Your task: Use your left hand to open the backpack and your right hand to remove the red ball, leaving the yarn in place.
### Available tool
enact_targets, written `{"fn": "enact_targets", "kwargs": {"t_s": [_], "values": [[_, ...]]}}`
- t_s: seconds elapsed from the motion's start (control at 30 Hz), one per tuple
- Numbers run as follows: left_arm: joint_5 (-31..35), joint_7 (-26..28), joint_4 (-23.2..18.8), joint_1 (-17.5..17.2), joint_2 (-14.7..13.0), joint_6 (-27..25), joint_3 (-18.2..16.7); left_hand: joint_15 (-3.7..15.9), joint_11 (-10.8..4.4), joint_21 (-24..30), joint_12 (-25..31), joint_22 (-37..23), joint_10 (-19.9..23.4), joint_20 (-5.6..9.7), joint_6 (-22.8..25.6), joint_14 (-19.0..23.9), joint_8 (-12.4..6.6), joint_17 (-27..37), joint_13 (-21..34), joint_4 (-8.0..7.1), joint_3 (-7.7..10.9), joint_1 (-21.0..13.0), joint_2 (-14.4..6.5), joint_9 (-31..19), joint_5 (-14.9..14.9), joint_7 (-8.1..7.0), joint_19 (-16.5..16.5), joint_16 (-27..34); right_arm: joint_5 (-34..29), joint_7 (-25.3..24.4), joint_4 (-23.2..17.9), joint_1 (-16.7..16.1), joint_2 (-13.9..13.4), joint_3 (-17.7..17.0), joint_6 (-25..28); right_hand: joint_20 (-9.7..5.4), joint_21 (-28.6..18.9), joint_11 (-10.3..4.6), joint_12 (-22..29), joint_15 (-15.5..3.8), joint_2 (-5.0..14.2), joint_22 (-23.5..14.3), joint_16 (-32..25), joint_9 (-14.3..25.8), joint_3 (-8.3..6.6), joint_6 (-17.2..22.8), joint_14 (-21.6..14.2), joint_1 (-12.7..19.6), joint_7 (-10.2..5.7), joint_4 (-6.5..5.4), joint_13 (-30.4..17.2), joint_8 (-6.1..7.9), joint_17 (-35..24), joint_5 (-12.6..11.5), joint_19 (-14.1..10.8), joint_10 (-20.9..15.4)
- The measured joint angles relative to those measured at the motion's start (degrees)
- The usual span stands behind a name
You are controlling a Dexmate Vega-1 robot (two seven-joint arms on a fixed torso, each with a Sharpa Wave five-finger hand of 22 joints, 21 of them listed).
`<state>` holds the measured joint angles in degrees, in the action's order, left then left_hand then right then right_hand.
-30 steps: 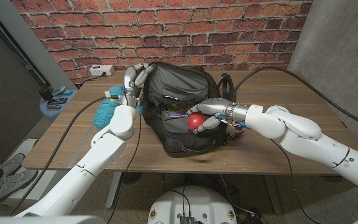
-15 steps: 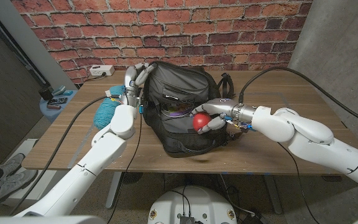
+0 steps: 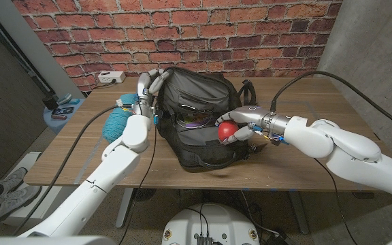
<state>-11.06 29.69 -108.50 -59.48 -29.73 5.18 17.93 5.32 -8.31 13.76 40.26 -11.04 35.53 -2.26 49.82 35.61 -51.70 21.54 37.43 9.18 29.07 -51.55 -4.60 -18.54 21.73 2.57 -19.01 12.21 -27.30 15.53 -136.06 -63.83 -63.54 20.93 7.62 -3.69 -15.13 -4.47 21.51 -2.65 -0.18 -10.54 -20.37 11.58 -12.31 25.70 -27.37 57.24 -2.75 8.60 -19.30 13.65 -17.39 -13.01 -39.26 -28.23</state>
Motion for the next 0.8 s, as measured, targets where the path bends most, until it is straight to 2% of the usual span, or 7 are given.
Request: {"fn": "enact_targets", "kwargs": {"t_s": [0.37,0.8], "values": [[0.2,0.1,0.4,0.2,0.5,0.1,0.6,-0.23,0.00,0.0,0.0,0.0,0.0,0.00,0.0,-0.2,-0.01,0.0,0.1,0.00,0.00,0.0,0.0,0.0,0.0,0.00,0.0,0.0,3.2,-1.9,-2.7,-4.7,-3.3,-5.2,3.3,0.00,0.0,0.14,0.0,-0.24,0.17,0.0,0.0,0.0,0.07,0.3,-0.2,0.2,-0.31,-0.07,-0.3,-0.34,-0.1,0.0,0.0,-0.1],[0.2,-0.2,0.5,0.5,0.6,0.2,0.9,0.00,0.00,0.0,0.0,0.0,0.0,0.01,0.0,-0.4,-0.05,0.0,0.0,0.00,0.00,0.2,-0.2,0.0,0.0,0.01,0.0,0.0,5.3,-3.7,-4.9,-8.8,-5.6,-9.5,5.9,-0.21,0.0,0.43,0.4,0.00,0.43,0.0,0.0,0.0,0.07,0.9,-0.6,0.5,-0.25,-0.07,-0.5,-0.34,0.0,0.0,-0.2,-0.4]]}}
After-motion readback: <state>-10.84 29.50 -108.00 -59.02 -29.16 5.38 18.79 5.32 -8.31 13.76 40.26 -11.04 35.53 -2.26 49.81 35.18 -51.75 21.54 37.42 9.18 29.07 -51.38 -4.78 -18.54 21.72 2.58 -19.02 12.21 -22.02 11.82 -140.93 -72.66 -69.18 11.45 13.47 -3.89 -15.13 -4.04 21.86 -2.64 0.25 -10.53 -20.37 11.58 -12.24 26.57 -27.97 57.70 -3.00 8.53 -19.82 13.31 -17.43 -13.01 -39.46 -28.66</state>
